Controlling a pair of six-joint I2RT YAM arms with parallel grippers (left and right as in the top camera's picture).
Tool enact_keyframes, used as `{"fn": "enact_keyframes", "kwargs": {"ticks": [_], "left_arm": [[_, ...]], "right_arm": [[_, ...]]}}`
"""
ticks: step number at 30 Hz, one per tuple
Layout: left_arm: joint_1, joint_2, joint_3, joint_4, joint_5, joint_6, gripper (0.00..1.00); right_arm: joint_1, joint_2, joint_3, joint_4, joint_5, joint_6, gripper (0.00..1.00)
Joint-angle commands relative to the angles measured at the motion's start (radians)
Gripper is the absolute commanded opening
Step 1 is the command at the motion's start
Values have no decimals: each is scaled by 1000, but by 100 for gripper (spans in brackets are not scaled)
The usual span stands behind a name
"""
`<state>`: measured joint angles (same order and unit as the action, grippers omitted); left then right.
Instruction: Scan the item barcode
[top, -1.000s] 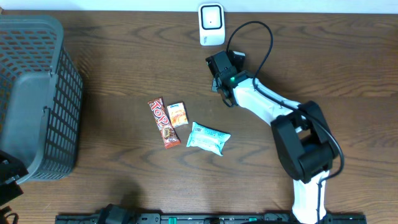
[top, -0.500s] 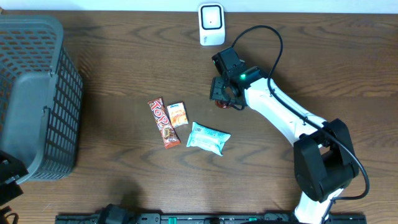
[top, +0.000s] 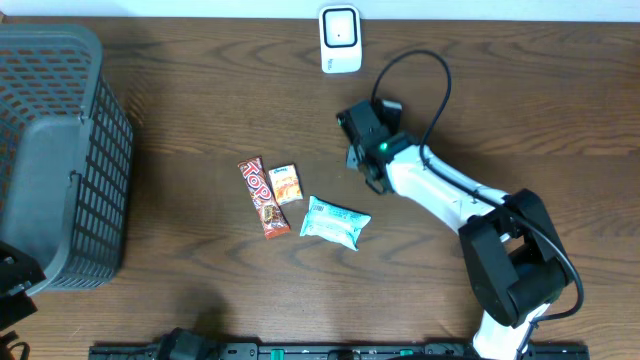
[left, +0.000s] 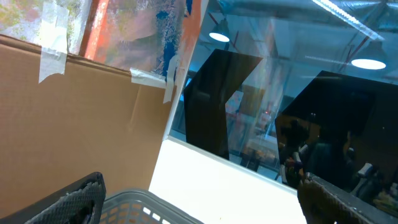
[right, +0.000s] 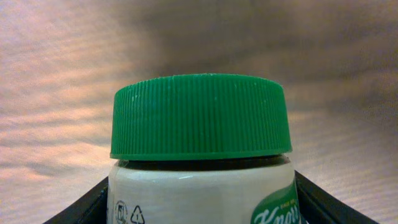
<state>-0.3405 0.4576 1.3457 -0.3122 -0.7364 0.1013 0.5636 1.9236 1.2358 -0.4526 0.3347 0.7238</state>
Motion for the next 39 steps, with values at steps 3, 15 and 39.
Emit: {"fn": "enact_keyframes", "kwargs": {"ticks": [3,15,39], "left_arm": [[2,-8,-5,2,-9,-8,98],[2,-8,-5,2,-9,-8,98],[2,-8,-5,2,-9,-8,98]], "right_arm": [[25,-6,-42,87,45,46,60],[-3,-145,142,-100,-131,50,95],[-182,272,845,-846,-425,-296,99]]}}
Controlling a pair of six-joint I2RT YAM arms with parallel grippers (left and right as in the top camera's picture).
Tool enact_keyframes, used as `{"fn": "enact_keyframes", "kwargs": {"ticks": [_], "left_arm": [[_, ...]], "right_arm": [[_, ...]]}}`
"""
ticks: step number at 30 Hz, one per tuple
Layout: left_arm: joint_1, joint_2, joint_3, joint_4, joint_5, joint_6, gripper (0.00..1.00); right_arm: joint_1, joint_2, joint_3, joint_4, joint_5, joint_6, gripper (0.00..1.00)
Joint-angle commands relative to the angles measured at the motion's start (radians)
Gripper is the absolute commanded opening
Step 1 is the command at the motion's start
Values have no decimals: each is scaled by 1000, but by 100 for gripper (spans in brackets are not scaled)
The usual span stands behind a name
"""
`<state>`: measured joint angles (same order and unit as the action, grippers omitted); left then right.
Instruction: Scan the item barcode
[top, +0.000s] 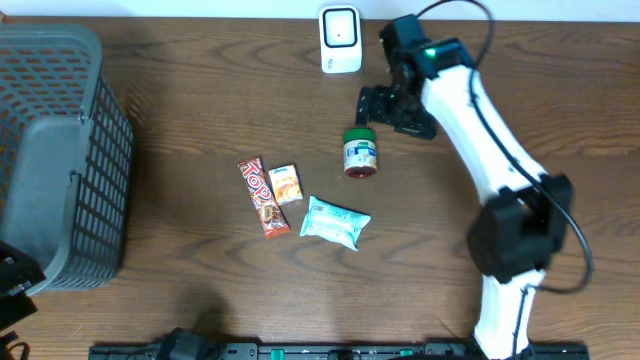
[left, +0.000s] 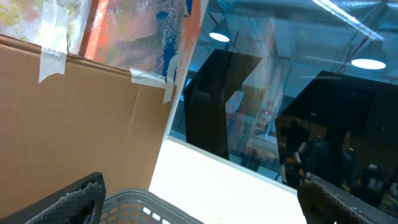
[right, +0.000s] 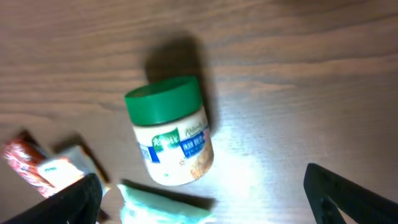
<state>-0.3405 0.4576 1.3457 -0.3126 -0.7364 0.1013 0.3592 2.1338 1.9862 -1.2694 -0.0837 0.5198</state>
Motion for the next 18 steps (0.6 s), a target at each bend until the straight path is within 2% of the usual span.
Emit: {"fn": "enact_keyframes", "kwargs": {"ticks": [1,6,18], "left_arm": [[2,-8,-5,2,-9,-8,98],[2,-8,-5,2,-9,-8,98],[2,-8,-5,2,-9,-8,98]], "right_arm": [[28,89,127,-44,-2,-101,99],[41,191,237,-57,-14,-101,99],[45,259,243,-32,-24,-111,99]]}}
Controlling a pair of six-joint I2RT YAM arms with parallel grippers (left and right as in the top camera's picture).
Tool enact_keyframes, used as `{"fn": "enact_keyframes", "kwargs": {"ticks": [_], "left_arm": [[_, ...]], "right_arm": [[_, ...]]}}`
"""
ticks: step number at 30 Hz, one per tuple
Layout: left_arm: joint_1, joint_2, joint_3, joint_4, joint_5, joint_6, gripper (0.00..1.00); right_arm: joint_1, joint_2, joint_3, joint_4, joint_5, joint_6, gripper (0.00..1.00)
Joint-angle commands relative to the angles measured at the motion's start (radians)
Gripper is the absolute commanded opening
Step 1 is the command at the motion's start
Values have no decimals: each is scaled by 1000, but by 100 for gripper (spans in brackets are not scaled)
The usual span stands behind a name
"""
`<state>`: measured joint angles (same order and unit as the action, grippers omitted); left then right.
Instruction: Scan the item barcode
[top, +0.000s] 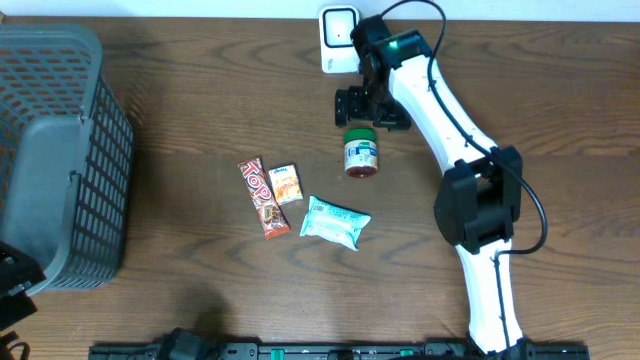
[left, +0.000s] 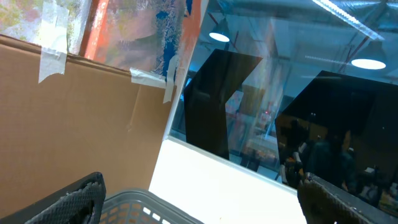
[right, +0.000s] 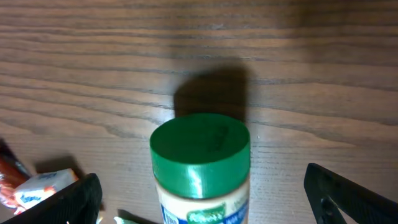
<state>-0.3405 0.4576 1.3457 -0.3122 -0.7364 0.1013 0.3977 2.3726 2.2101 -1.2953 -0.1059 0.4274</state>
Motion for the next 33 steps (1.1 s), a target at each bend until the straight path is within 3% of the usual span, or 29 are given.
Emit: {"fn": "enact_keyframes", "kwargs": {"ticks": [1,9,12,18,20,25,33], "left_arm": [[2,-8,-5,2,-9,-8,98],[2,-8,-5,2,-9,-8,98],[2,-8,-5,1,-9,-8,98],[2,-8,-5,1,-9,-8,98],[2,-8,-5,2,-9,-8,98],[2,-8,-5,2,-9,-8,98],[2,-8,-5,1,-9,-8,98]], "right_arm": [[10,32,19,-6,3,-22,99],[34,118,19,20,37,-24,96],[39,150,19,16,37,-24,88],[43,163,19,24,37,-4,56],[43,163,19,23,35,-1,50],[42,151,23,28,-29,-27,49],[43,140,118,95,-343,-256,47]]}}
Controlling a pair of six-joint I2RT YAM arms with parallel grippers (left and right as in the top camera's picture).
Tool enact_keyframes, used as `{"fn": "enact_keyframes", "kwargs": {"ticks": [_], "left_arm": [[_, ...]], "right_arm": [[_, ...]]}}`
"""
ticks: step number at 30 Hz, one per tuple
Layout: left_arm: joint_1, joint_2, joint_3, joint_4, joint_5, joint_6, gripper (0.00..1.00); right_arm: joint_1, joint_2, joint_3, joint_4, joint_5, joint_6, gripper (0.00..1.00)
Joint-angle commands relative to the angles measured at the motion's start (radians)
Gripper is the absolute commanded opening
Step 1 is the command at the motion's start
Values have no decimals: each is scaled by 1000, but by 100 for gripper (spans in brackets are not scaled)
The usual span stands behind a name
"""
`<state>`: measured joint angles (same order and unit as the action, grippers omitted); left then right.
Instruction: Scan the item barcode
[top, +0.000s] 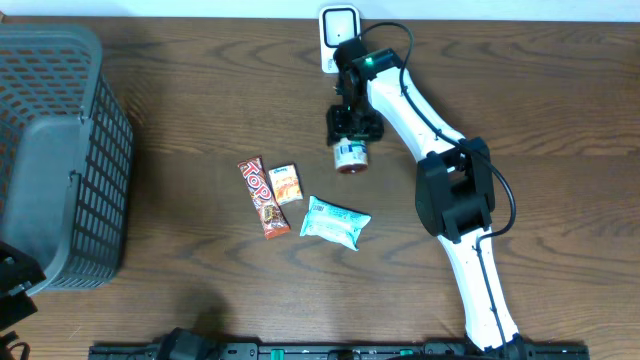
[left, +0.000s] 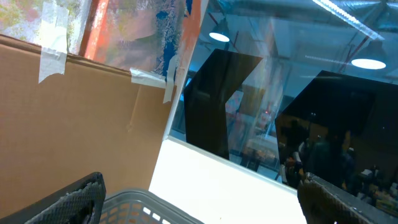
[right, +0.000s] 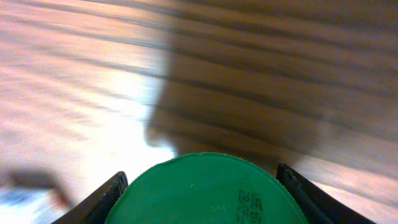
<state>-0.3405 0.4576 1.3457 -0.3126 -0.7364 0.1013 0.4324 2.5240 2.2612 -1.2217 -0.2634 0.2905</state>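
Note:
A white jar (top: 350, 157) with a green lid (right: 208, 193) lies on the brown table, just below the white scanner (top: 340, 38) at the far edge. My right gripper (top: 350, 128) sits over the jar's lid end, its dark fingers (right: 112, 193) pressed against either side of the lid, shut on it. The jar's label and barcode are hidden in the right wrist view. My left gripper (left: 199, 190) is open at the table's near left corner, pointing up over the rim of the grey basket (left: 146, 199).
The grey mesh basket (top: 60, 150) fills the left side. A red snack bar (top: 262, 197), a small orange packet (top: 287, 184) and a light blue packet (top: 335, 221) lie left of and below the jar.
My right gripper was open above the jar's lid end. It has come down and shut on the green lid. The jar has shifted slightly left.
At first my right gripper held the jar by its lid near the table's middle. Then the jar lay on the table and the gripper was open and away to its upper right. Then it hung over the lid, and now grips it. The left arm stayed still.

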Motion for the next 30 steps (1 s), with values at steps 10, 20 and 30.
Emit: {"fn": "enact_keyframes", "kwargs": {"ticks": [10,20,30], "left_arm": [[2,-8,-5,2,-9,-8,98],[2,-8,-5,2,-9,-8,98],[2,-8,-5,2,-9,-8,98]], "right_arm": [[37,-11,93,221,-330,-218,47],[39,-15,220,167,-150,-236,45],[42,-73,415,-33,-47,-273,45]]}}
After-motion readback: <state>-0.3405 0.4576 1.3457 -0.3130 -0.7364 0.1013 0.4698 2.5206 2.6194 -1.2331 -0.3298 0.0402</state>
